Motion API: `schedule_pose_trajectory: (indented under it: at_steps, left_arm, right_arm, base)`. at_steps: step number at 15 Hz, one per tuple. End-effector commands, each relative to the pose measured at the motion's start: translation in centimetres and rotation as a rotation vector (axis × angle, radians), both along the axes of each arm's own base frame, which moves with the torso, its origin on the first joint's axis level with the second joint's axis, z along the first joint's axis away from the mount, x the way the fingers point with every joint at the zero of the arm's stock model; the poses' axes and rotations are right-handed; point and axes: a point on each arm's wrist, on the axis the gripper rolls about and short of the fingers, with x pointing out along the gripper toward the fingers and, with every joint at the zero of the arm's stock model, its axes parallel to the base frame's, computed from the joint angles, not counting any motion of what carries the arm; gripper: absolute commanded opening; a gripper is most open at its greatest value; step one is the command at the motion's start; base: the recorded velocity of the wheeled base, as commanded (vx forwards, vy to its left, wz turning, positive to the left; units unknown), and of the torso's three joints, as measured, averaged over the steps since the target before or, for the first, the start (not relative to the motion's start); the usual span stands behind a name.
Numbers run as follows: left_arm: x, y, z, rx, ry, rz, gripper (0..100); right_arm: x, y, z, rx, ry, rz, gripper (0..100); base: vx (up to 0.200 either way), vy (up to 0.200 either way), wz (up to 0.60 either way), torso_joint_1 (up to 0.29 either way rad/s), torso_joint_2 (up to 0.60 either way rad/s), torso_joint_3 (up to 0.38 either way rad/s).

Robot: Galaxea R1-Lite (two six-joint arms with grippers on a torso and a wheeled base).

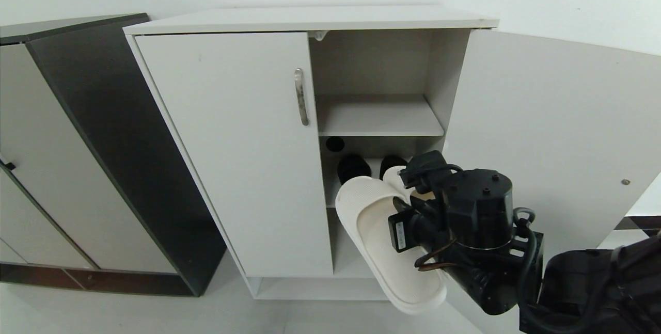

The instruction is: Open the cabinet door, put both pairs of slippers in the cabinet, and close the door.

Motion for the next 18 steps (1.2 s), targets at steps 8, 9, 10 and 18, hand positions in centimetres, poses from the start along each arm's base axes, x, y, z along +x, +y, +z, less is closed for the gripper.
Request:
schedule_pose_trajectory:
  at_steps: [8, 9, 10, 18]
  left_arm:
    - [0.0, 0.0, 0.0, 0.009, 0.0, -0.002, 0]
    - [0.0, 0.0, 0.0, 0.007, 0.0, -0.002, 0]
    - [0.0, 0.0, 0.0, 0.006, 0.0, -0.002, 0]
    - [0.0, 0.0, 0.0, 0.003, 0.0, -0.003, 0]
  right_arm:
    - [0.6, 4.7, 6.3, 0.105, 0.045, -0.225, 0]
    - [0.6, 4.7, 6.7, 0.102, 0.043, -0.229, 0]
    - [0.6, 4.7, 6.8, 0.102, 0.041, -0.227, 0]
    - [1.7, 4.4, 7.2, 0.085, 0.02, -0.252, 0]
  base:
    - [0.0, 0.0, 0.0, 0.0, 0.0, 0.0]
    - [0.0, 0.0, 0.0, 0.0, 0.0, 0.0]
    - [0.0, 0.0, 0.0, 0.0, 0.0, 0.0]
    - [0.0, 0.0, 0.0, 0.0, 0.0, 0.0]
